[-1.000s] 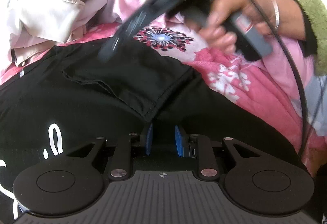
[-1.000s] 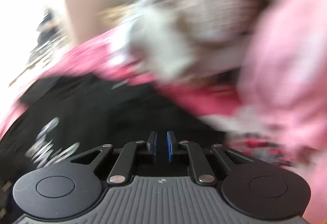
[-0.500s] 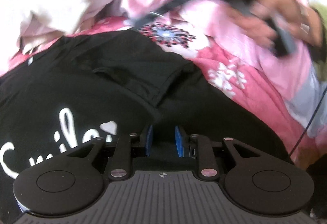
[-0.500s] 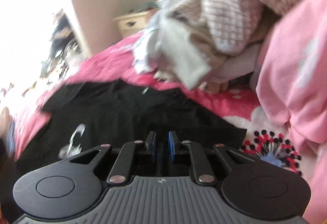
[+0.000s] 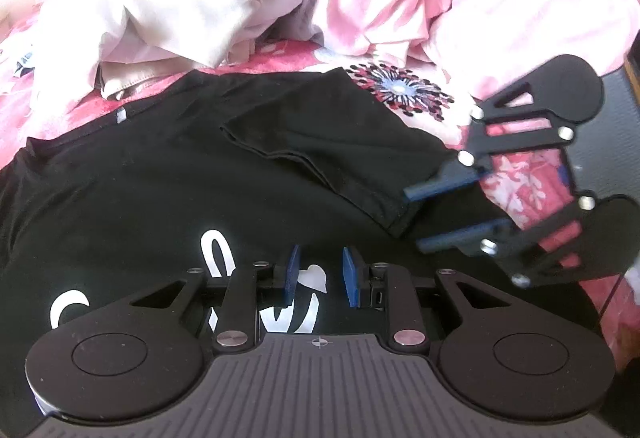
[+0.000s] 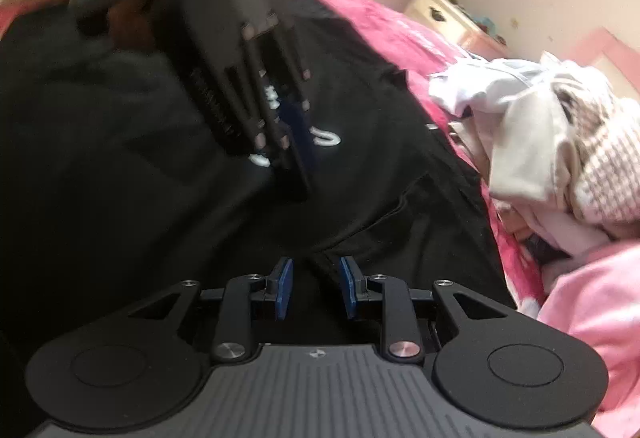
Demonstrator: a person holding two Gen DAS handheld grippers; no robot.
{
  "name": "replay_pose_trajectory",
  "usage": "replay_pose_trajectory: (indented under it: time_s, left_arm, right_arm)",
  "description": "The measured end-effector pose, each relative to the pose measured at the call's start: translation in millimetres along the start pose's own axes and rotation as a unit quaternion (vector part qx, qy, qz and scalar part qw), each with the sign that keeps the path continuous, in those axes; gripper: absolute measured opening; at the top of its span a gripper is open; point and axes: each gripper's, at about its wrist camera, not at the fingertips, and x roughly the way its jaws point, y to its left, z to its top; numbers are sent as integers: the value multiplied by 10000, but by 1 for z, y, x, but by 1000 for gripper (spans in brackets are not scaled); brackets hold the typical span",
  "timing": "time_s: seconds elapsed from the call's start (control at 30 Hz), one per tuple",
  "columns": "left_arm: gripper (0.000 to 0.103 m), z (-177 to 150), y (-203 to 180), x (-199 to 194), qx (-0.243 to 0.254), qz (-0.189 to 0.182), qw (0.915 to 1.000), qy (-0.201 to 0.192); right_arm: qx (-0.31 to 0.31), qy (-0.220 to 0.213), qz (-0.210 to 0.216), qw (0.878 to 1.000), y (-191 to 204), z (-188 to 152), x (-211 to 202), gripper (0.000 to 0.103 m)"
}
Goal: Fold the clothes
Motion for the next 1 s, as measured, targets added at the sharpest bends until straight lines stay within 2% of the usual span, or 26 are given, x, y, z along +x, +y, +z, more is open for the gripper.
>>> replay_pose_trajectory:
  time_s: [0.03, 0.07, 0.13, 0.2, 0.27, 0.37, 0.67, 0.77, 0.8, 0.83, 0.9, 1.0]
  left_arm:
    - [24, 1, 0, 1, 33, 9, 10000, 8]
    - [24, 2, 0, 1, 52, 15, 10000, 0]
    - [24, 2, 1, 2, -29, 22, 10000, -11]
    - [24, 2, 4, 3, -163, 2, 9999, 4]
    - [24, 0, 5, 4, -208, -4, 9998, 14]
    - [24, -2, 6, 4, -189, -12, 9998, 18]
    - [24, -1, 11, 2, -375, -44, 9993, 1]
    - [24, 0, 15, -2, -443, 17, 9990, -65]
    - [25, 1, 17, -3, -436, 57, 9990, -90]
    - [25, 3, 19, -5, -430, 114, 9989, -158]
    - [27, 8, 24, -7, -467, 191, 9983, -299]
    - [27, 23, 31, -5, -623, 290, 9959, -595]
  right_arm:
    - [118, 24, -6, 9999, -3, 0, 3, 25]
    - [279, 46, 2, 9996, -6, 1, 6, 16]
    - [1032, -17, 220, 9944, -22, -1, 6, 5]
    - [1766, -82, 392, 9835, -38, -6, 3, 2]
    - [2447, -176, 533, 9680, -53, -14, -1, 2]
    - [3584, -424, 835, 9289, -79, -28, -10, 2]
    - [4465, -661, 1340, 8822, -94, -41, -9, 3]
    - [3745, -258, 1320, 9174, -72, -31, -2, 10]
    - [3567, -166, 1306, 9249, -66, -28, 0, 15]
    - [3468, -140, 1279, 9291, -62, -26, 0, 26]
    - [3461, -252, 1194, 9302, -60, -25, -8, 30]
    - [3639, -511, 1122, 9232, -65, -26, -23, 30]
